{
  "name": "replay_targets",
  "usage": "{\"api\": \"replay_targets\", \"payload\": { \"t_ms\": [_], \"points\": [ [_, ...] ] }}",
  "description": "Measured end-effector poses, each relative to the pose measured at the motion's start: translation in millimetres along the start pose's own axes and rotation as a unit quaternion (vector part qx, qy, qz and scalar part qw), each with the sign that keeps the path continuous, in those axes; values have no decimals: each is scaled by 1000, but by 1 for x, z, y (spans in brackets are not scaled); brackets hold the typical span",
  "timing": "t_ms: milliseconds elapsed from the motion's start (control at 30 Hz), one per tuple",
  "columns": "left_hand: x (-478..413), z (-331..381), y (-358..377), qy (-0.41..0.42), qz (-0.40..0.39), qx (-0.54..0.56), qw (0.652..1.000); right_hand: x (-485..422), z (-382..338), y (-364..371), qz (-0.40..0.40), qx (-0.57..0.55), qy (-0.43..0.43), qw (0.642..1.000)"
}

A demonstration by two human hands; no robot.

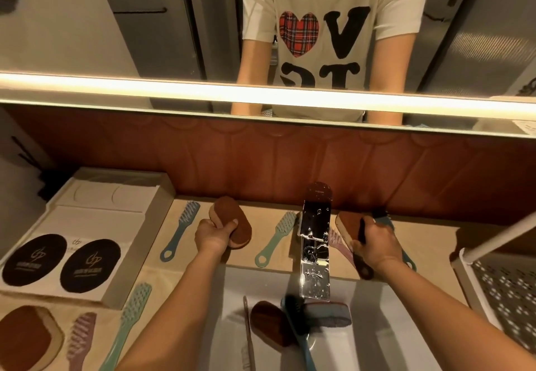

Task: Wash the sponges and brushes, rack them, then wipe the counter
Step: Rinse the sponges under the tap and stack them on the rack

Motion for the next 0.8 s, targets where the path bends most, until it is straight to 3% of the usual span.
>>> {"api": "replay_targets", "payload": {
  "t_ms": [167,267,433,800],
  "points": [
    [23,-12,-5,20,-77,159,984,22,4,-7,10,-175,17,984],
    [52,-22,-4,8,-124,234,964,50,4,-14,21,-318,6,948],
    [130,-41,-6,-29,-195,363,911,132,12,-24,6,-445,-25,895],
    [211,-62,4,-65,-386,405,827,241,-15,-15,-50,-587,-83,804]
  ]
}}
Point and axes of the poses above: each hand's wrist, its own x-axis away from the middle knuckle, its own y-axis out of the palm, z = x × y, the point moved 4 cm from there along -x, towards the middle knuckle, and after that the axes turned 11 degrees about -z, right-handed, at the moved point
